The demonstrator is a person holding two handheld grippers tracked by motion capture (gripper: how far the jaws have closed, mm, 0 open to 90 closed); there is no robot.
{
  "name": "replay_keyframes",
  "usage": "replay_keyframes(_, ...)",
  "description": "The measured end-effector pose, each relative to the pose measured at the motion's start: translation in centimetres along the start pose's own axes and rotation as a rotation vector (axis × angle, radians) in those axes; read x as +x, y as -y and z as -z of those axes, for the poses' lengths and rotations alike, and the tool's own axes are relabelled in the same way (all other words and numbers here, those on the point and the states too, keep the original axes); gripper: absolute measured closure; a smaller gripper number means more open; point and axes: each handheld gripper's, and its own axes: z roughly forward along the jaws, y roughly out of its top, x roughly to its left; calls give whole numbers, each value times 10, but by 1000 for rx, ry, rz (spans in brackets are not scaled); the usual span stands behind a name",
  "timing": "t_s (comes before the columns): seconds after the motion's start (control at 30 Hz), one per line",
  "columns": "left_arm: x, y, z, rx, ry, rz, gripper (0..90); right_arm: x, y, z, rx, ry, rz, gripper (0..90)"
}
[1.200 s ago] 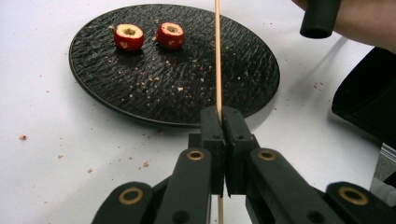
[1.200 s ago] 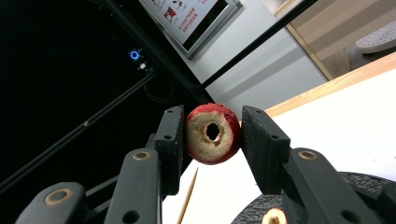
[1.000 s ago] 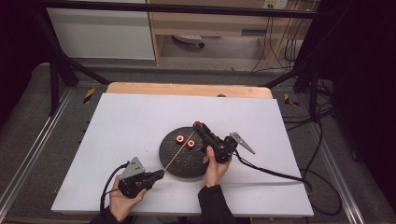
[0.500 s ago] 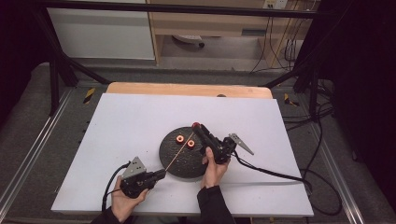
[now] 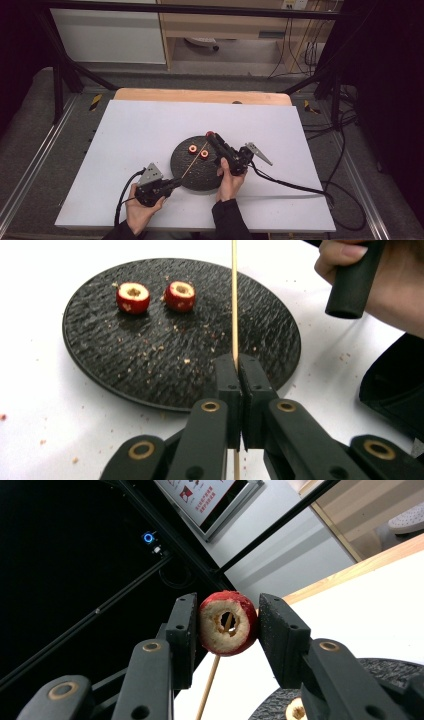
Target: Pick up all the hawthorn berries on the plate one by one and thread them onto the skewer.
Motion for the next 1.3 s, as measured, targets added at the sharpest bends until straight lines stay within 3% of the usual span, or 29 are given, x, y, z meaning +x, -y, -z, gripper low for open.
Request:
replay_keyframes(0.8, -4, -46, -22, -13, -9, -40, 885, 4, -2, 5, 54, -30, 13, 612)
replay_keyframes(1.3, -2, -62, -39, -4, -1, -53, 887, 4, 10, 9, 107, -35, 42, 611)
